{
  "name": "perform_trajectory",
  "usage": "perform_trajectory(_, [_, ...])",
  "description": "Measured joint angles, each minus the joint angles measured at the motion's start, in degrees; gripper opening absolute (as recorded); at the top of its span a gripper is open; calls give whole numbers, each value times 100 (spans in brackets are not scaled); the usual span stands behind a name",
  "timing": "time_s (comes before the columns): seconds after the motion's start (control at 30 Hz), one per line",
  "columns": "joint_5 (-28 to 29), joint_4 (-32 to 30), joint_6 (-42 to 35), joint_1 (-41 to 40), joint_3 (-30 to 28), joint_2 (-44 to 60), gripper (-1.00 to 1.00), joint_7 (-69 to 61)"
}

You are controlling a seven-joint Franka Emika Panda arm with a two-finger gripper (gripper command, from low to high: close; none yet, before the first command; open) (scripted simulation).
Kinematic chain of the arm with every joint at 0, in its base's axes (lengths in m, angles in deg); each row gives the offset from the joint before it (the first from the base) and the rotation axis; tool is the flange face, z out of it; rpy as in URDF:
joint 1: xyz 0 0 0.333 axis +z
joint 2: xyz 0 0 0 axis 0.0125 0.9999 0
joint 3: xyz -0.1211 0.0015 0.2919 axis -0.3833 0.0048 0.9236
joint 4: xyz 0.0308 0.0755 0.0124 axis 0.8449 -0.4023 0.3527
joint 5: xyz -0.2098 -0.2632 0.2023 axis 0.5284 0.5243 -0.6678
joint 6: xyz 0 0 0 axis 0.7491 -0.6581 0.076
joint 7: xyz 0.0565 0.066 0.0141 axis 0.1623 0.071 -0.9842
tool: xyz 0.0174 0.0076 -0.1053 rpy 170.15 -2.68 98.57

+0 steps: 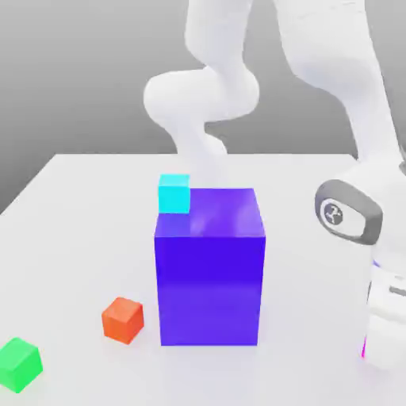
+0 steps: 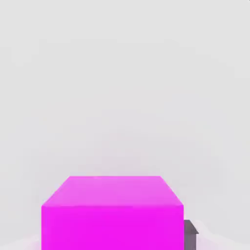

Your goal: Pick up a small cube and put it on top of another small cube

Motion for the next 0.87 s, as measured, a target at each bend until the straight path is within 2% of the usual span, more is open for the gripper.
perform_trajectory(0.53, [-1227, -78, -534, -2354, -2217, -594, -100, 1039])
perform_trajectory(0.67, [-1795, 155, -314, -3064, -2619, -113, -100, 1132])
perform_trajectory(0.7, [-2006, 281, -212, -3286, -2657, 131, 100, 1119])
perform_trajectory(0.87, [-2006, 281, -212, -3286, -2657, 131, 100, 1119])
